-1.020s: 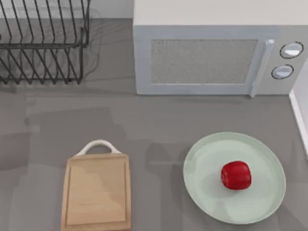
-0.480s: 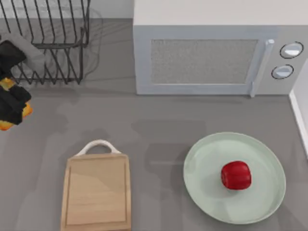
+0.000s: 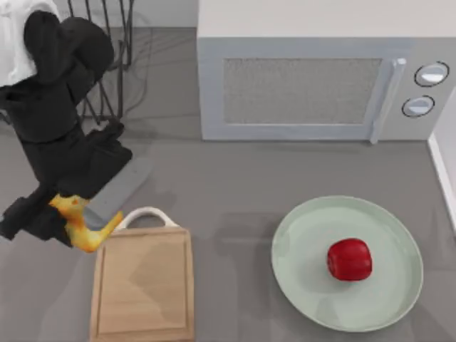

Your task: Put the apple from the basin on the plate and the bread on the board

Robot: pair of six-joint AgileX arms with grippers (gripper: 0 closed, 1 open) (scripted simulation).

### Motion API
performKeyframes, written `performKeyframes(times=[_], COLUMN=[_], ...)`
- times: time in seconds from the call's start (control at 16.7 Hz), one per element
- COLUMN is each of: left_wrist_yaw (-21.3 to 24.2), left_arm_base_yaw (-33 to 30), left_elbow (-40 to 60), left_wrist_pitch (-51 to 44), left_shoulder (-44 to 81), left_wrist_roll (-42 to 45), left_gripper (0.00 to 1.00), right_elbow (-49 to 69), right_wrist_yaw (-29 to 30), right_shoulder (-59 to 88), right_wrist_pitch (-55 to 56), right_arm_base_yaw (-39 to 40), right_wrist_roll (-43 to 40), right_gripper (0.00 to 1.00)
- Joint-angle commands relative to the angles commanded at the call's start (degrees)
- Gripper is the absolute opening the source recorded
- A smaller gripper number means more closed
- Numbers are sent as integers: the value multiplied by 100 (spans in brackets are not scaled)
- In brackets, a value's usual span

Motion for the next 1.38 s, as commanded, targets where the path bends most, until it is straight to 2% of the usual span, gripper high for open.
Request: performKeyframes(times=[0.3,0.6,0.78,1.08,1.38], left_wrist_yaw=[-130,-369,-437,-428,-418], left_arm_base_yaw=[-753,-1148,-1205,-1177,-1184], left_elbow=[-486,-721,-755,-746,-1039], left_wrist_pitch=[553,1173,1326,1332,1762], left_shoulder=[-21,-13,-4,-3,178], left_wrist_roll=[2873,4454,4739,4743,4742], left_gripper=[0,0,0,0,0], right_elbow=[0,0,0,0,0], right_wrist_yaw=[0,0,0,0,0], right_shoulder=[0,0,0,0,0], right_wrist_pitch=[0,0,0,0,0], right_arm_base_yaw=[0,0,0,0,0], right_wrist_roll=[0,0,0,0,0], right_gripper=[100,100,100,100,100])
